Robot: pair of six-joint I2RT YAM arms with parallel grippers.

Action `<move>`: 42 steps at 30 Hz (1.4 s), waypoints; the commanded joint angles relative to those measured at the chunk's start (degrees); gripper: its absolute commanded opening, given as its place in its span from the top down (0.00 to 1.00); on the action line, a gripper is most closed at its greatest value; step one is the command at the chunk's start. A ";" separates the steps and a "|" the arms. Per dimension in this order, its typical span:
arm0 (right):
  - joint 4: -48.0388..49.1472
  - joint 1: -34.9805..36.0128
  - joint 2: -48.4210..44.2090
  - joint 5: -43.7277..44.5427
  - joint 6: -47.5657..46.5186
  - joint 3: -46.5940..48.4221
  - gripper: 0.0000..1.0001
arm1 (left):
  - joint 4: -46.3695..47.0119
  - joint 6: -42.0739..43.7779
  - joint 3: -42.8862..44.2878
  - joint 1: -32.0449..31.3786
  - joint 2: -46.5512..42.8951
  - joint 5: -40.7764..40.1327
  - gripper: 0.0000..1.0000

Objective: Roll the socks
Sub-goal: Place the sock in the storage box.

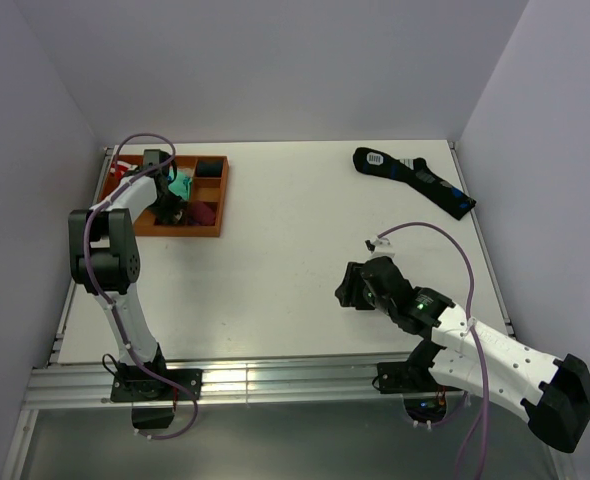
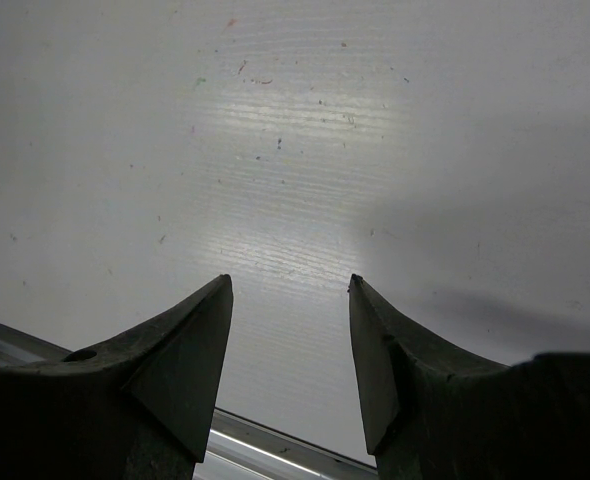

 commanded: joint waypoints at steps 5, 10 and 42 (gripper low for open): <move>1.12 0.29 -0.32 0.94 0.51 -0.18 0.43 | -0.61 -0.30 -2.87 0.36 4.00 -1.67 0.82; 1.03 0.29 -0.23 0.94 0.51 -0.09 0.43 | -0.88 0.40 -2.34 0.36 2.86 -1.15 0.62; 1.82 0.29 -0.14 -0.02 -0.02 0.70 0.42 | -1.76 6.19 -0.93 0.36 -17.70 4.91 0.36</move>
